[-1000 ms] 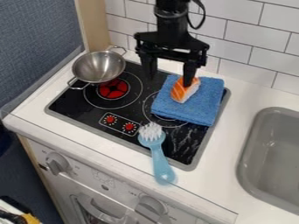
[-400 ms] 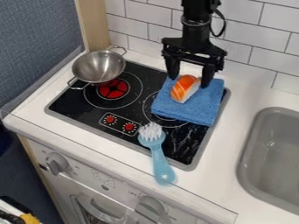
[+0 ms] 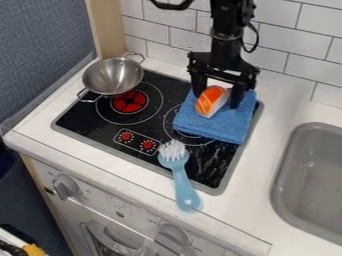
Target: Put the orange salmon in the silver pot
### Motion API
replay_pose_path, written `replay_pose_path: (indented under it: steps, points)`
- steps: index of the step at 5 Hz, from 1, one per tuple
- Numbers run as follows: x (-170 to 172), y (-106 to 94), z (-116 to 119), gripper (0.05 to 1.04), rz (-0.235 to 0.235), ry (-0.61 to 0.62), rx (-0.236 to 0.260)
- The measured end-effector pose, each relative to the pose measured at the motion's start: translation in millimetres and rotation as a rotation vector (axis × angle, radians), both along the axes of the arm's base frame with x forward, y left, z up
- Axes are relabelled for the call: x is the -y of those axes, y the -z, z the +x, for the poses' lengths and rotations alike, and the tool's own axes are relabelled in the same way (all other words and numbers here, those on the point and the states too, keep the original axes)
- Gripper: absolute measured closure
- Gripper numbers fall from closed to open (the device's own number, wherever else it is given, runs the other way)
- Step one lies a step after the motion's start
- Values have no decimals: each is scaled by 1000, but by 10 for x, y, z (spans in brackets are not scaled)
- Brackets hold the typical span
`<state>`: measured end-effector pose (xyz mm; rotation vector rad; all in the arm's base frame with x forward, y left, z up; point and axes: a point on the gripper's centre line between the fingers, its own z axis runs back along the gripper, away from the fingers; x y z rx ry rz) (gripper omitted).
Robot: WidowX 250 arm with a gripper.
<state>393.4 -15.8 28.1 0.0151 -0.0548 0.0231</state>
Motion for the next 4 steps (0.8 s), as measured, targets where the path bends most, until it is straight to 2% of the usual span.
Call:
replay_pose_path:
  steps: [1, 2, 3, 4]
  points:
    - [17, 36, -1, 386, -10, 6, -5]
    - [9, 30, 3, 489, -16, 4, -2]
    - [10, -14, 21, 489, -16, 10, -9]
    - [-131, -206, 24, 489, 10, -59, -20]
